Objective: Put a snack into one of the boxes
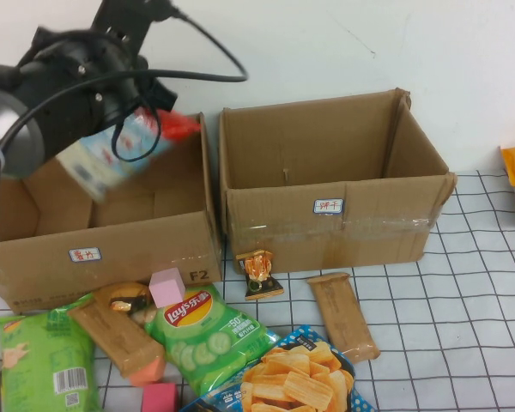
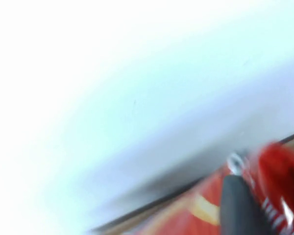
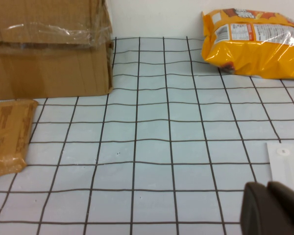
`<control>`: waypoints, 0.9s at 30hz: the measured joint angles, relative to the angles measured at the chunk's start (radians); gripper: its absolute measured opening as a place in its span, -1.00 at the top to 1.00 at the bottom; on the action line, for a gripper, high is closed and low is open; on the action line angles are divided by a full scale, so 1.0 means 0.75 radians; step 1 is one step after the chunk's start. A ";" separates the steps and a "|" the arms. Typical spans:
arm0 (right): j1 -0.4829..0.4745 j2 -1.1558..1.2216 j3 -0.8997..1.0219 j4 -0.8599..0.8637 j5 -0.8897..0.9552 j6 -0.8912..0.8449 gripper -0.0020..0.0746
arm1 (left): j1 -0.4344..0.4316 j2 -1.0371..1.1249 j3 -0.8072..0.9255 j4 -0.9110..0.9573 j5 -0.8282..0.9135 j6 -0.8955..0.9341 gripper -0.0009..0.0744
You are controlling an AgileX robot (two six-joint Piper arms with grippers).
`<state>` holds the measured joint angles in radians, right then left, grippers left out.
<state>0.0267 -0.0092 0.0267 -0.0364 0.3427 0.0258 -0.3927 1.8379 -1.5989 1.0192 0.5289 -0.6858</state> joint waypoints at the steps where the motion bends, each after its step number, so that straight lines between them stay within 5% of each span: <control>1: 0.000 0.000 0.000 0.000 0.000 0.000 0.95 | 0.016 0.020 0.000 0.003 -0.013 -0.029 0.39; 5: 0.000 0.000 0.000 0.000 0.000 0.000 0.95 | 0.078 0.080 0.000 0.000 -0.017 -0.143 -0.22; 8: 0.000 0.000 0.000 0.000 0.000 0.000 0.95 | 0.101 0.089 0.000 -0.043 0.038 -0.166 -0.35; 11: 0.000 0.000 0.000 0.000 0.000 0.000 0.95 | 0.103 0.059 0.000 -0.139 0.114 -0.109 -0.10; 16: 0.000 0.000 0.000 0.000 0.000 0.000 0.95 | 0.089 -0.105 0.025 -0.389 0.162 0.070 0.76; 27: 0.000 0.000 0.000 0.000 0.000 0.000 0.95 | -0.114 -0.735 0.723 -0.583 -0.175 0.221 0.97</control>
<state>0.0267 -0.0092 0.0267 -0.0364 0.3427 0.0258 -0.4779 1.2867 -1.0568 0.5822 0.3977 -0.5197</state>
